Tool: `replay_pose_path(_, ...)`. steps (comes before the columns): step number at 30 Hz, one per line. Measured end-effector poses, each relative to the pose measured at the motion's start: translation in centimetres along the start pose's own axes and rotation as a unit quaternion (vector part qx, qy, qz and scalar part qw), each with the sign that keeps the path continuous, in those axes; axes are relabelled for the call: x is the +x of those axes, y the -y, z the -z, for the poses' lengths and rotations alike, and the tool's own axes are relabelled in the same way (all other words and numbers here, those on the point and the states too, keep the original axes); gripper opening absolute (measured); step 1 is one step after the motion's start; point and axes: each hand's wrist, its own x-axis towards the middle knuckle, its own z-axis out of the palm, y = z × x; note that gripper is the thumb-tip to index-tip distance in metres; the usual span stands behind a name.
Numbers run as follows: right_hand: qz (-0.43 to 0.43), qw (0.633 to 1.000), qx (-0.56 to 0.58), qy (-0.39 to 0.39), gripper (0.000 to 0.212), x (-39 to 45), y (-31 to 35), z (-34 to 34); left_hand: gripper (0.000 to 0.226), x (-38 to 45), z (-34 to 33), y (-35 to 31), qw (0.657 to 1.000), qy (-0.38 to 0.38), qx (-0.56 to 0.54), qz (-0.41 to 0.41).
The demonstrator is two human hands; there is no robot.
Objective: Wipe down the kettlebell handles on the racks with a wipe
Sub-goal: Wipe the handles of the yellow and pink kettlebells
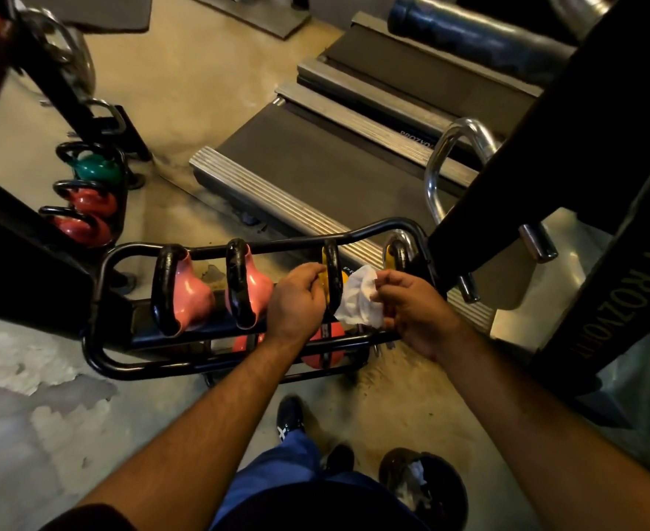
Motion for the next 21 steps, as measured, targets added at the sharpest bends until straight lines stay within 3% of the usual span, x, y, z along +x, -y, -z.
replay_pose_path(5, 0.129, 0.975, -0.173, -0.052, 0.02, -1.5, 0.3, 1.4, 0.031, -1.0, 0.5, -2.7, 0.998, -0.013, 0.006, -0.053)
replay_pose_path(8, 0.172, 0.947, -0.27, -0.038, 0.009, -2.6, 0.5, 2.6, 0.032, -1.5, 0.3, -4.7, 0.997, -0.021, 0.008, -0.078)
replay_pose_path(10, 0.212, 0.91, -0.354, -0.031, 0.002, -3.4, 0.6, 3.6, 0.033, -1.8, -0.1, -5.8, 0.996, -0.019, 0.006, -0.087)
replay_pose_path(13, 0.296, 0.819, -0.486, -0.075, 0.008, -4.3, 0.7, 5.3, 0.034, -1.9, -1.2, -6.9, 0.995, -0.014, -0.006, -0.094)
replay_pose_path(15, 0.326, 0.796, -0.502, -0.088, 0.008, -4.6, 0.7, 6.0, 0.034, -2.2, -1.9, -7.4, 0.995, -0.006, -0.014, -0.098)
replay_pose_path(18, 0.333, 0.811, -0.474, -0.086, 0.012, -4.3, 0.4, 6.8, 0.033, -2.5, -2.6, -8.0, 0.994, 0.001, -0.035, -0.102)
replay_pose_path(21, 0.361, 0.785, -0.495, -0.092, 0.012, -3.3, 0.2, 7.2, 0.03, -2.4, -3.3, -8.1, 0.993, 0.017, -0.054, -0.099)
